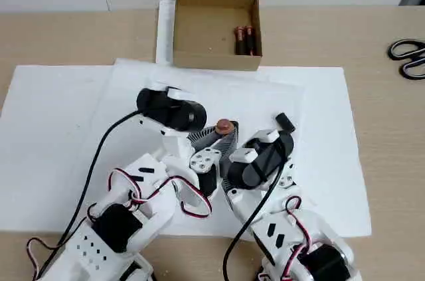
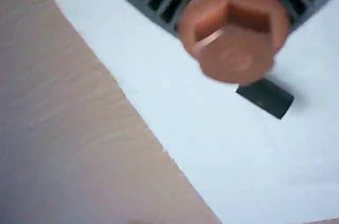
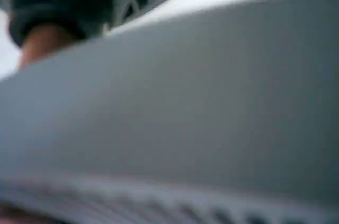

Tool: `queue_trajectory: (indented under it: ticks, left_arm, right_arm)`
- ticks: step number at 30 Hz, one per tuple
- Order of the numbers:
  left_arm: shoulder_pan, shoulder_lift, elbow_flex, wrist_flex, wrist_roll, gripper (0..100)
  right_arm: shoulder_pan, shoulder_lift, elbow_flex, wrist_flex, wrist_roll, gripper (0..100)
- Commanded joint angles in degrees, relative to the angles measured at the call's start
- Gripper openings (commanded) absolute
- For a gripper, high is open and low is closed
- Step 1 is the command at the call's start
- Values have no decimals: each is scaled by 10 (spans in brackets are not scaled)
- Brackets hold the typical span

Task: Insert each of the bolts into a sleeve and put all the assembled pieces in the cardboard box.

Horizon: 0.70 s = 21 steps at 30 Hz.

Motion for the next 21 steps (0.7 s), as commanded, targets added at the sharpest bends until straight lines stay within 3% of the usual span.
queue_trajectory:
  ticks: [1, 6, 12, 19, 21]
  left_arm:
    - [-2, 4, 12, 17, 0, 77]
    - [-1, 1, 1, 72, 2, 201]
    - [-11, 1, -87, 138, 2, 210]
    - [-81, 1, -235, 258, -5, 211]
    - [-113, 1, -260, 289, -37, 211]
  right_arm:
    - [0, -7, -10, -16, -3, 4]
    - [0, -7, -10, -16, -3, 4]
    - [0, -7, -10, -16, -3, 4]
    - [2, -2, -10, -16, -2, 4]
    - [4, 0, -12, -23, -1, 4]
